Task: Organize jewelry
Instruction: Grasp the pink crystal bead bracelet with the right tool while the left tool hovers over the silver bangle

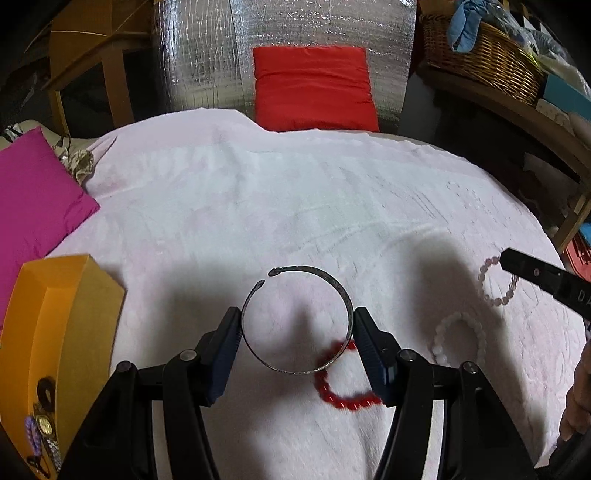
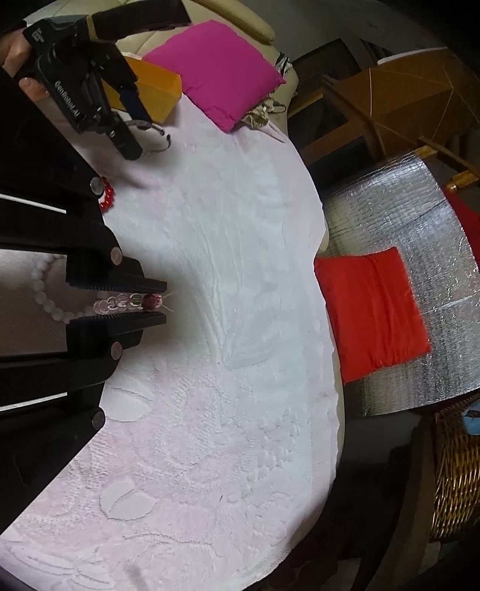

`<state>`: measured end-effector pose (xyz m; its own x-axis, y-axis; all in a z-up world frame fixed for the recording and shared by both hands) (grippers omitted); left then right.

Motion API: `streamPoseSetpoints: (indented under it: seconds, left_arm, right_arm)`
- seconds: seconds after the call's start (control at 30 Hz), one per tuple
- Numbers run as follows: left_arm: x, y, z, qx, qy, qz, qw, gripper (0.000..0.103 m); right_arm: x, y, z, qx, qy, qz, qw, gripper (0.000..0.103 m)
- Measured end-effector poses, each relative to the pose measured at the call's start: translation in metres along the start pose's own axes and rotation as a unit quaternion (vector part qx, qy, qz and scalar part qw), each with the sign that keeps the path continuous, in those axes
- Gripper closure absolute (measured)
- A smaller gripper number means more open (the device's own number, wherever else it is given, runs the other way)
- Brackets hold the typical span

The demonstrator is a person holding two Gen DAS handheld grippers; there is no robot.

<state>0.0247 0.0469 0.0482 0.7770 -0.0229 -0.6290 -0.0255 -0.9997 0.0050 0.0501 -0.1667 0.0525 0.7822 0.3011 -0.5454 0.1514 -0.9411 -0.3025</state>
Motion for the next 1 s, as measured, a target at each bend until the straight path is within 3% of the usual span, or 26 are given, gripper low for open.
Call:
streamPoseSetpoints:
  seconds: [0.53,1.0]
  left_arm:
    - [-0.003,0.020,0.013,0.026,-0.013,0.010,0.9995,0.040]
    - [0.013,0.023,0.012,0.061,-0.022,-0.008,0.9979,0.040]
  right_arm:
    - [-0.001,0.035,0.023,0.042,-0.050,0.037,0.997,0.092]
    - [0.029,0.051,0.037,0.059,-0.115,0.063,0.990,0.089]
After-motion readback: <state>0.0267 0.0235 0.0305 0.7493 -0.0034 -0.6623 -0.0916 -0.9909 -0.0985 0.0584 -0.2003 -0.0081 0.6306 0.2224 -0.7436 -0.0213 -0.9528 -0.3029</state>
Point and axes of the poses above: each gripper's, at about its wrist camera, not at the fingertips, and x roughly the way its jaws point, y to its right, z to its underside, the point moved 4 cm from there along x, roughly the way its jaws point, and after that the axes turned 10 degrees about y, right-handed, at the moved point
